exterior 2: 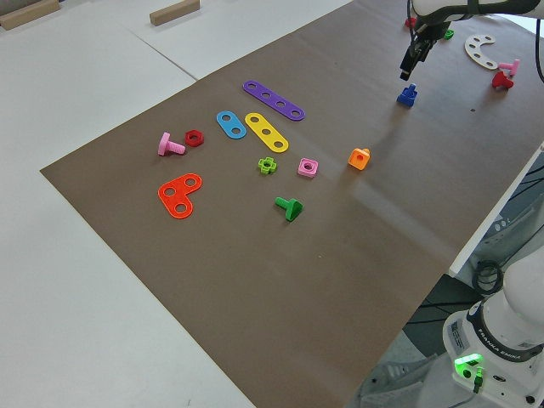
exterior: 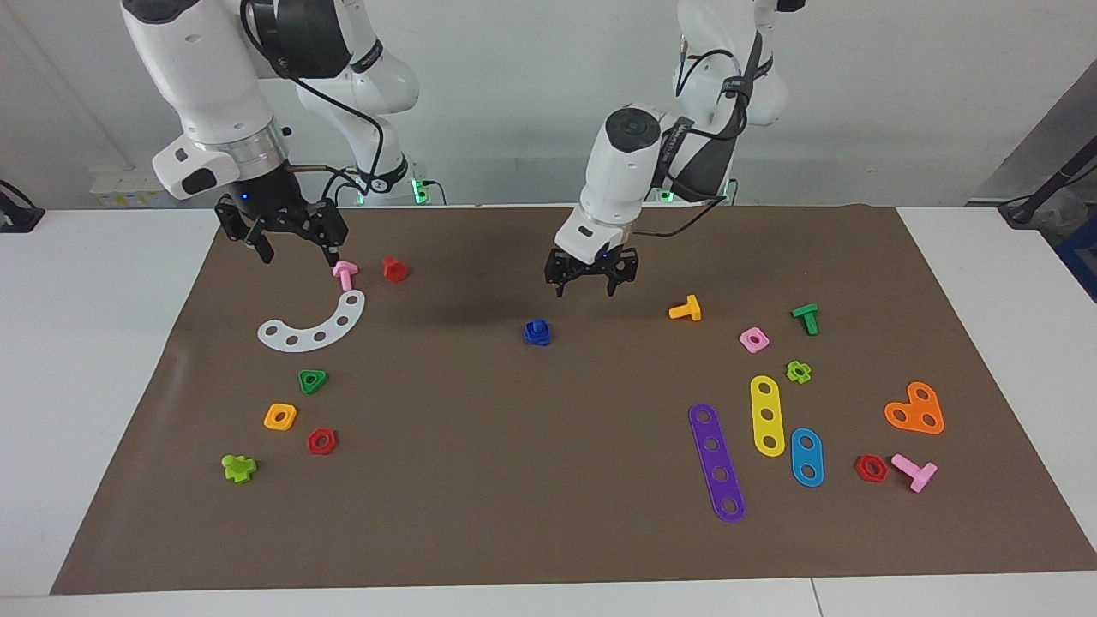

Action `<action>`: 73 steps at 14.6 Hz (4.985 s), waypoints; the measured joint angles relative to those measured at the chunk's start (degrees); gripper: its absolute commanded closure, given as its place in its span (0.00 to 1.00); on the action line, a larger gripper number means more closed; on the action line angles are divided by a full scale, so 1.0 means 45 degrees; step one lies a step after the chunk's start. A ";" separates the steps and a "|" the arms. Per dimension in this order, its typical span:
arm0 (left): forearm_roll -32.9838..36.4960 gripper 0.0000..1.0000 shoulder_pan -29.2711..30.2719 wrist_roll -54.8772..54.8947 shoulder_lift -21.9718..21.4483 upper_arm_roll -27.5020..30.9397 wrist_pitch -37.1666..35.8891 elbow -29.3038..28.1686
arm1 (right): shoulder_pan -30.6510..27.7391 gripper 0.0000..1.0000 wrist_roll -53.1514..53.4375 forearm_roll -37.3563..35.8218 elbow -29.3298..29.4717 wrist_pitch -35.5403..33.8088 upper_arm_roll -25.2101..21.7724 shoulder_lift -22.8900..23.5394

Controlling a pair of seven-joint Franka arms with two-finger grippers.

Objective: Unscrew and place screws in storage area

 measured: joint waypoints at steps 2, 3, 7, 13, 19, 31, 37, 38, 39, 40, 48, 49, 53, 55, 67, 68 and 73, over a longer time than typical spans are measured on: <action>0.0000 0.05 -0.0293 -0.0328 0.0905 0.0013 0.0522 0.0168 | 0.0000 0.00 0.0000 0.0000 0.0000 0.0000 0.0000 0.0000; 0.0000 0.06 -0.0339 -0.0431 0.1229 0.0015 0.0736 0.0262 | 0.0000 0.00 0.0000 0.0000 0.0000 0.0000 0.0000 0.0000; 0.0000 0.09 -0.0350 -0.1003 0.1862 0.0055 0.1504 0.0477 | 0.0000 0.00 0.0000 0.0000 0.0000 0.0000 0.0000 0.0000; 0.0000 0.22 -0.0656 -0.1507 0.1931 0.0047 0.1734 0.0487 | 0.0000 0.00 0.0000 0.0000 0.0000 0.0000 0.0000 0.0000; 0.0002 0.26 -0.0819 -0.1579 0.1944 0.0064 0.1806 0.0486 | 0.0000 0.00 0.0000 0.0000 0.0000 0.0000 0.0000 0.0000; 0.0034 0.51 -0.0819 -0.1573 0.2259 0.0065 0.1930 0.0485 | 0.0000 0.00 0.0000 0.0000 0.0000 0.0000 0.0000 0.0000; 0.0189 0.98 -0.0819 -0.1563 0.2260 0.0065 0.1891 0.0540 | 0.0000 0.00 0.0000 0.0000 0.0000 0.0000 0.0000 0.0000; 0.0192 0.99 -0.0818 -0.1563 0.2260 0.0067 0.1830 0.0631 | 0.0000 0.00 0.0000 0.0000 0.0000 0.0000 0.0000 0.0000; 0.0193 1.00 -0.0817 -0.1563 0.2260 0.0079 0.1674 0.0791 | 0.0000 0.00 0.0000 0.0000 0.0000 0.0000 0.0000 0.0000; 0.0194 1.00 -0.0810 -0.1563 0.2262 0.0099 0.1389 0.1038 | 0.0000 0.00 0.0000 0.0000 0.0000 0.0000 0.0000 0.0000; 0.0195 1.00 0.0014 -0.1535 0.2978 0.0377 -0.3827 0.5058 | 0.0000 0.00 0.0000 0.0000 0.0000 0.0000 0.0000 0.0000; 0.0194 1.00 0.0458 -0.1386 0.3035 0.0374 -0.4264 0.5359 | 0.0000 0.00 0.0000 0.0000 0.0000 0.0000 0.0000 0.0000; 0.0034 0.99 0.2348 0.0874 0.3059 0.0380 -0.5343 0.5634 | 0.0000 0.00 0.0000 0.0000 0.0000 0.0000 0.0000 0.0000; 0.0022 0.99 0.3337 0.2571 0.3054 0.0398 -0.5703 0.5475 | 0.0000 0.00 0.0000 0.0000 0.0000 0.0000 0.0000 0.0000; 0.0710 0.00 0.5593 0.7360 0.1640 0.0465 -0.2853 0.0364 | -0.0071 0.00 0.0000 0.0000 -0.0001 -0.0402 -0.0080 0.0000; 0.0713 0.00 0.5593 0.7372 0.1572 0.0463 -0.2825 0.0286 | -0.0119 0.00 0.0000 0.0000 0.0000 -0.0409 -0.0100 0.0000; 0.0805 0.00 0.5775 0.7471 0.1290 0.0696 -0.3042 0.0696 | -0.0134 0.01 0.0000 0.0000 -0.0003 -0.0372 -0.0056 -0.0001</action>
